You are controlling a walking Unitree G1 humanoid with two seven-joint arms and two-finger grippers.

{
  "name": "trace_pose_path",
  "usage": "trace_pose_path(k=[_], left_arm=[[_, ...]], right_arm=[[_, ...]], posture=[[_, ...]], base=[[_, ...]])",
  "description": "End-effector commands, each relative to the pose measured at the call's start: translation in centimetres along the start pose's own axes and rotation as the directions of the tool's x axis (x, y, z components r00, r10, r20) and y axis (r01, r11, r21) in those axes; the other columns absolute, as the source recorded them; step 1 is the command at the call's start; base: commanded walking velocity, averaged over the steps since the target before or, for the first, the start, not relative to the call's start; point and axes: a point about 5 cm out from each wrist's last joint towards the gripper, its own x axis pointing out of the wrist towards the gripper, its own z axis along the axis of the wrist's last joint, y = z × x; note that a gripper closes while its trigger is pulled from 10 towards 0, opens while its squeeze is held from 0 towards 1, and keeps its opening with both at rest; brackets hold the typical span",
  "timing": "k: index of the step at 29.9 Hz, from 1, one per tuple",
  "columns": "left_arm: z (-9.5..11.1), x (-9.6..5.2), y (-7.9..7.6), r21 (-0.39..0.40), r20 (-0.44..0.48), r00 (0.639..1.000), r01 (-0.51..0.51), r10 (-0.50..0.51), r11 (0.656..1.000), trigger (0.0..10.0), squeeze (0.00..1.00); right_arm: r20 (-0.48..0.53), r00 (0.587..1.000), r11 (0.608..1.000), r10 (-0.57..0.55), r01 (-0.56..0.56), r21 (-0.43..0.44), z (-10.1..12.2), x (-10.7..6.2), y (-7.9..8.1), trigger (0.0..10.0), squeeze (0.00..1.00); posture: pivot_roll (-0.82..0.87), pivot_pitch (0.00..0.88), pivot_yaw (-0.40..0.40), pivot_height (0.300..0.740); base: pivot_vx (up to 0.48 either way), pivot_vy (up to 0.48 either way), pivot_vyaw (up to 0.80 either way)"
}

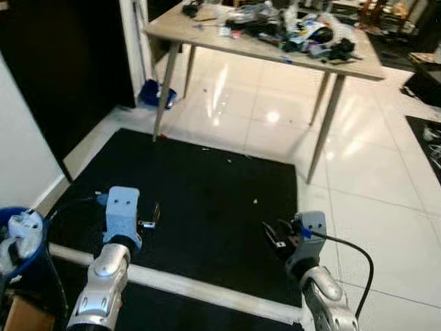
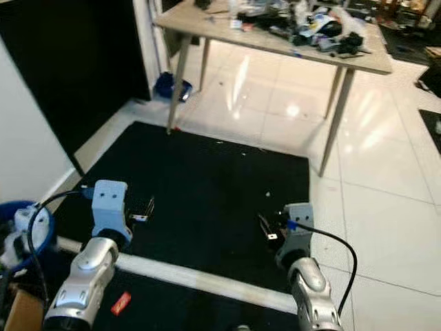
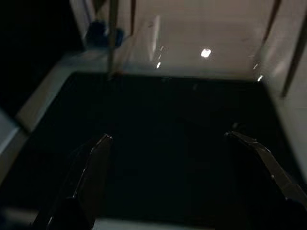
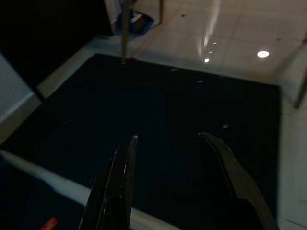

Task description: Picking trash to rubbish bin

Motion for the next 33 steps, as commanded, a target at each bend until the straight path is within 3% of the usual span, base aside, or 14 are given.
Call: trace_pose_path(k=[1, 11, 33], left_arm=[[-0.53, -0.34, 0.07, -0.003, -0.016, 1.000, -0.012, 0.012, 1.000, 10.0, 0.00], [-0.70, -0.41, 0.14, 0.002, -0.018, 1.000, -0.001, 0.001, 1.000, 10.0, 0.00], [-0.08, -0.50, -0.47, -0.035, 0.025, 0.999, 0.038, -0.037, 0.999, 10.0, 0.00]], right_arm=[[-0.019, 1.000, 1.000, 0.001, -0.001, 0.009, -0.52, -0.28, 0.04, 10.0, 0.00], [-0.022, 1.000, 1.000, 0.001, -0.001, 0.008, -0.52, -0.31, 0.09, 10.0, 0.00], [-0.024, 1.000, 1.000, 0.021, -0.021, -0.004, -0.70, -0.47, 0.52, 10.0, 0.00]], posture=[[-0.02, 0.084, -0.051, 0.740], [-0.03, 0.091, -0.052, 0.740], [-0.03, 0.097, -0.050, 0.740]], base=[[0.000, 0.000, -0.51], [0.000, 0.000, -0.49], [0.000, 0.000, 0.00]])
